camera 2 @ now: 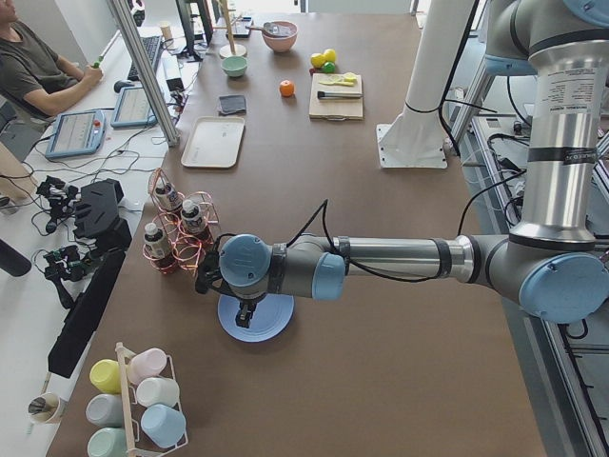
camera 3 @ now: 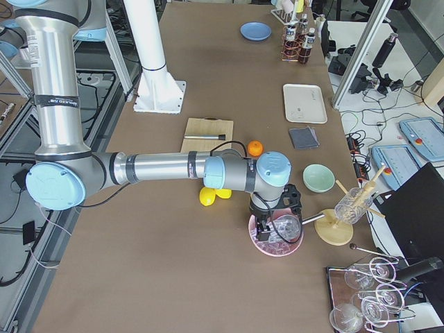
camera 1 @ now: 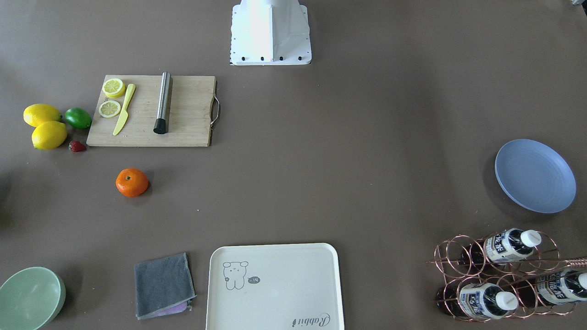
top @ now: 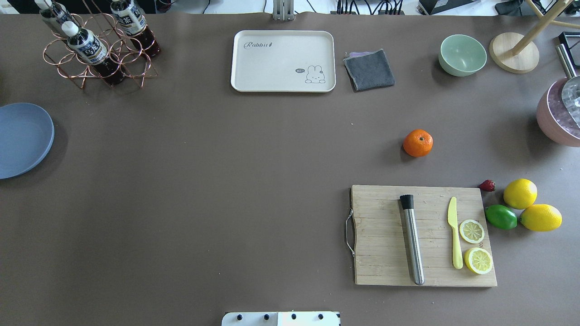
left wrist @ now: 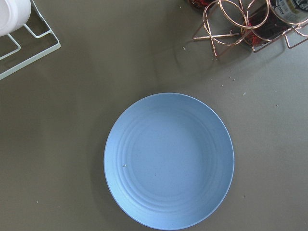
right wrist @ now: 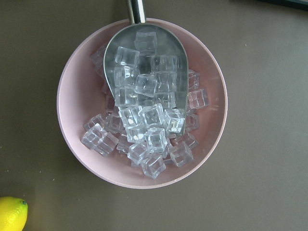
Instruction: Pick orange to plate
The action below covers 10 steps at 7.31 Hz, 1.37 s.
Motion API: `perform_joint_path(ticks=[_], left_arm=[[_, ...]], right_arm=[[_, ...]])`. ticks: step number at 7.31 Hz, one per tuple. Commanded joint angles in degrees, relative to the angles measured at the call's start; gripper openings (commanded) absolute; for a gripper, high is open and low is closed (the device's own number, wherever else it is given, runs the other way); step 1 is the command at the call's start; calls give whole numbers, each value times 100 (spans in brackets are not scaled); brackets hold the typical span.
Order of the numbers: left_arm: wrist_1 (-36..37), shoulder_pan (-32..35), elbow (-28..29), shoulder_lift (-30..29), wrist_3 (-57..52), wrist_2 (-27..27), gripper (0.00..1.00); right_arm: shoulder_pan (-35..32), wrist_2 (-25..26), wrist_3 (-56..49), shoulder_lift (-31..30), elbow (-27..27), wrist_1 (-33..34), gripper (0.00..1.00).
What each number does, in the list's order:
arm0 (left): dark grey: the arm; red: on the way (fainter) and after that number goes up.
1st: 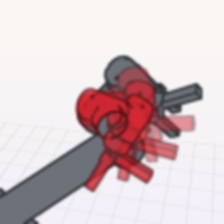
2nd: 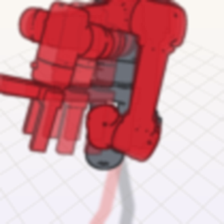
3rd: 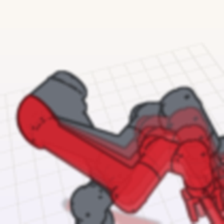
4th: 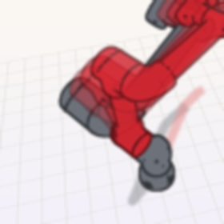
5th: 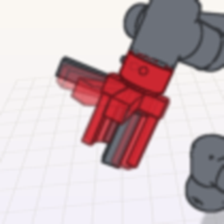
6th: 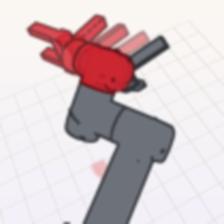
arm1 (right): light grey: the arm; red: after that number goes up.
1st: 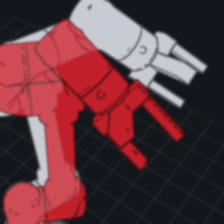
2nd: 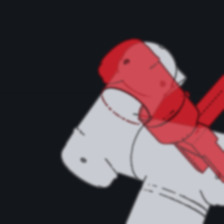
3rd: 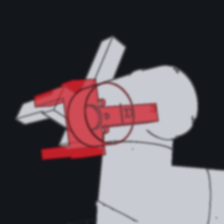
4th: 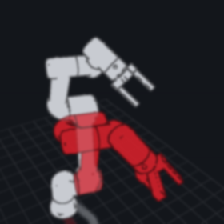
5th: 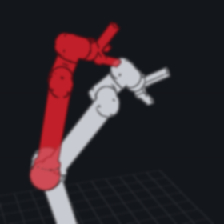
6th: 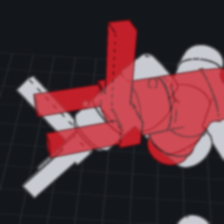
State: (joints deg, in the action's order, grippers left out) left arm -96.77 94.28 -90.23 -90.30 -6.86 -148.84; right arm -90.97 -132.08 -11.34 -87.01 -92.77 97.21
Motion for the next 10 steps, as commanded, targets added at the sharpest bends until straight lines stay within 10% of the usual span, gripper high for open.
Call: perform_joint_path(ticks=[1,10], left_arm=[[0,2,-13,13,0,-5,98],[0,29,-232,4,35,695,98]], right_arm=[[0,7,0,9,-4,0,100],[0,-2,0,-35,-13,0,100]])
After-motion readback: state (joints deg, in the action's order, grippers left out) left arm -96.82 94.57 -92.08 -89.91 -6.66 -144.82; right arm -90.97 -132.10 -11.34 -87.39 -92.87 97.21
